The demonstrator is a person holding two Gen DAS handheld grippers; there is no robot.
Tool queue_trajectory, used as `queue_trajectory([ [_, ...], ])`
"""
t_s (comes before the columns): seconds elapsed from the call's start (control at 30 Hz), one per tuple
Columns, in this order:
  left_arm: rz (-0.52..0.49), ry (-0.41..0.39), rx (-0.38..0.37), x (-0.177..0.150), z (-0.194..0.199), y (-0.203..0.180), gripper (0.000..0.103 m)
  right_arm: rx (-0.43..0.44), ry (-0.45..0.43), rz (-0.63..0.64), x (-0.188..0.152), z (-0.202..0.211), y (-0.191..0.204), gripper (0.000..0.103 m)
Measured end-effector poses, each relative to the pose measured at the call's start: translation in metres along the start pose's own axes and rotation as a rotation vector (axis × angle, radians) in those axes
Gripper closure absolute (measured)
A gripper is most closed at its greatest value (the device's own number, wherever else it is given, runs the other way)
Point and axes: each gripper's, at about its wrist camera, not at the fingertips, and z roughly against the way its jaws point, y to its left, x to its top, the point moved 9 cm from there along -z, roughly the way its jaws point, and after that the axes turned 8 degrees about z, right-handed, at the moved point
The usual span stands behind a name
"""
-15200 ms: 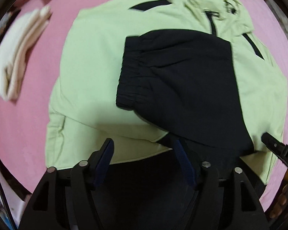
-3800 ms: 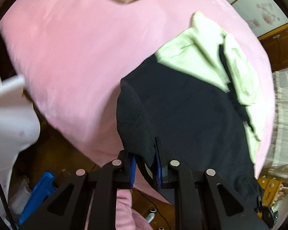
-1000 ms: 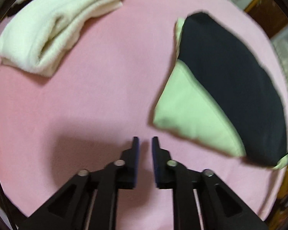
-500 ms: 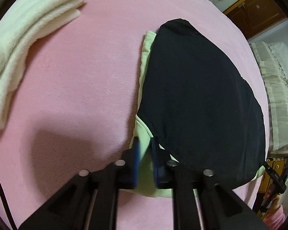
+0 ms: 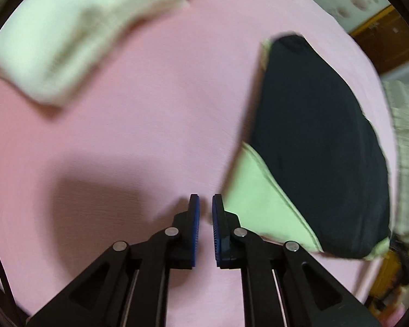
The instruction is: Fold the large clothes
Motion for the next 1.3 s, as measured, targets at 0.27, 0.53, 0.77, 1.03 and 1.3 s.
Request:
queue_trajectory([
  [0.27,-0.246,-0.028,-0.145,-0.05,0.038,-0.118,0.074,0.301,-0.1,0.041,0.015,0.022,0.132,0.068],
  [0.53,-0.213,0.202,-0.136,-0.096,-0.053,-0.183,0.086,0.599,0.151,-0.243,-0.027,-0.066,0.237,0.1],
  [0.77,-0.257,-0.068,0.243,-0.064,-0.041,-0.088,0.1,0.411,0.164,-0.246,-0.052,-0.079,0.116,0.103],
  [1.03,-0.138,-0.089,0.321,-0.058,-0.024,-0.038,0.096,-0.104,-0.08,-0.394,-0.045,-0.006,-0.057,0.1],
  [1.3,-0.359,0.019,-0.006,-0.094,-0.042,-0.201,0.081,0.401,-0.004,-0.126,-0.026,-0.039,0.129,0.1],
])
